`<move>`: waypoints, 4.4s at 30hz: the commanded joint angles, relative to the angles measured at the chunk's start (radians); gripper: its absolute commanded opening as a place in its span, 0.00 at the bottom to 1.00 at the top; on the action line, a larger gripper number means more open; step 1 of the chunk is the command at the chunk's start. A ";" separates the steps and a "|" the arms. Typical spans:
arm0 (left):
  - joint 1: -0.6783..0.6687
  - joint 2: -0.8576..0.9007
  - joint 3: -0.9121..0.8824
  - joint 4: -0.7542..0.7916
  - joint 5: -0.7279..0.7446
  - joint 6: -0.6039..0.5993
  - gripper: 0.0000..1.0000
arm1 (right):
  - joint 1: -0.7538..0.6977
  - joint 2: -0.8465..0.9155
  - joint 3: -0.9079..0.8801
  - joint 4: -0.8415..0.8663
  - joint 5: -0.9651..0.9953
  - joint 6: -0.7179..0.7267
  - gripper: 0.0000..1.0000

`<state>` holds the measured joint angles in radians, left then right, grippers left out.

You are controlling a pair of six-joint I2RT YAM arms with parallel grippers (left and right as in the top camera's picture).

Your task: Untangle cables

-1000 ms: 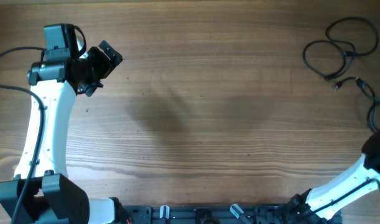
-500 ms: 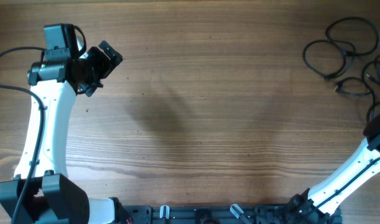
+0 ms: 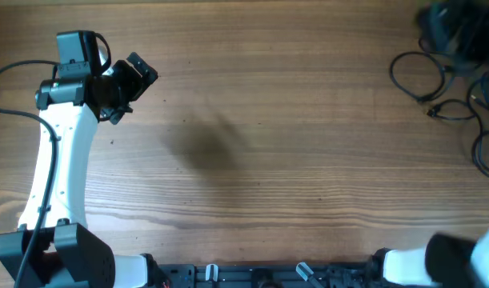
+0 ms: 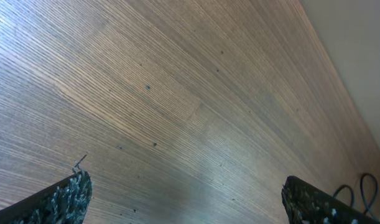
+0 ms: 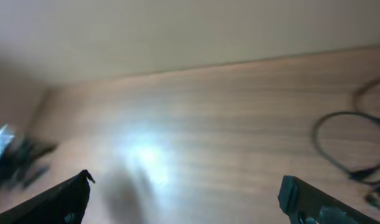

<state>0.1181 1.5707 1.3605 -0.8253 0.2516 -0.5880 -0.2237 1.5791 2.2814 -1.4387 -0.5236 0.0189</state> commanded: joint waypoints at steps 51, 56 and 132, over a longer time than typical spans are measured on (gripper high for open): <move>0.002 0.000 -0.002 0.001 -0.010 0.016 1.00 | 0.203 -1.576 -2.274 1.541 0.209 -0.200 1.00; 0.002 0.001 -0.002 0.001 -0.010 0.016 1.00 | 0.204 -1.576 -2.276 1.460 0.239 -0.204 1.00; -0.154 -1.566 -1.355 0.762 -0.100 0.555 1.00 | 0.204 -1.574 -2.276 1.461 0.235 -0.203 1.00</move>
<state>-0.0338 0.0147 0.0135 -0.0608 0.1612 -0.0525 -0.0124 0.0116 0.0067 0.0193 -0.2913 -0.1955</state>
